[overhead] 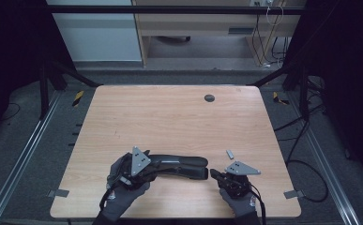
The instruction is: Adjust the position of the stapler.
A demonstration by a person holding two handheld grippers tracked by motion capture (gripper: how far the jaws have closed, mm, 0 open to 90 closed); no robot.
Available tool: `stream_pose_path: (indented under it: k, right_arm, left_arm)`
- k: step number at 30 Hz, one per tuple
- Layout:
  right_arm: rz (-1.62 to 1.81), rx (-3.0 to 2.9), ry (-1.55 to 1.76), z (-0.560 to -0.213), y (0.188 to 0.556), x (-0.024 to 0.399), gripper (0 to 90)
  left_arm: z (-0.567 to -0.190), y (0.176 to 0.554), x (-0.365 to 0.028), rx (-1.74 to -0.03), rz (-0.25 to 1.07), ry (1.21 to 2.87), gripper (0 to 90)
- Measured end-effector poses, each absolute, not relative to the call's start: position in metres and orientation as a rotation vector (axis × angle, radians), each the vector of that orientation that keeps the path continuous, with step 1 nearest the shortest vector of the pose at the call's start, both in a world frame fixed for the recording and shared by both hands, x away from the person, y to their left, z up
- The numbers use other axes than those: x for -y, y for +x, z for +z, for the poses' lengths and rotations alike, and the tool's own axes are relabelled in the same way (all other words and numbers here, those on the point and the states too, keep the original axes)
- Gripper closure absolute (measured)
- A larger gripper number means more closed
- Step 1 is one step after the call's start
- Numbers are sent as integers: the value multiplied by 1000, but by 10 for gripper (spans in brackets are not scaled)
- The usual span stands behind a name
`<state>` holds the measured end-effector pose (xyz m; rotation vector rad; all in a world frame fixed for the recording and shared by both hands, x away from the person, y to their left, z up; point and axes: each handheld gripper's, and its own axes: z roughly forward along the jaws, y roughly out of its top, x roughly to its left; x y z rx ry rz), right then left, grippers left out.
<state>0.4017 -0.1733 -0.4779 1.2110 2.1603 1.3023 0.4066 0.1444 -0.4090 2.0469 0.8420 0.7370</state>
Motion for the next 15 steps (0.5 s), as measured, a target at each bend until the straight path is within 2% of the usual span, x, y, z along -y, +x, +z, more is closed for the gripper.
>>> stream_pose_path:
  k: [15]
  right_arm:
    - [1299,-2163,1211,-480,401,168,900]
  left_arm:
    - [-411,411,-100,-710,728,2147,464]
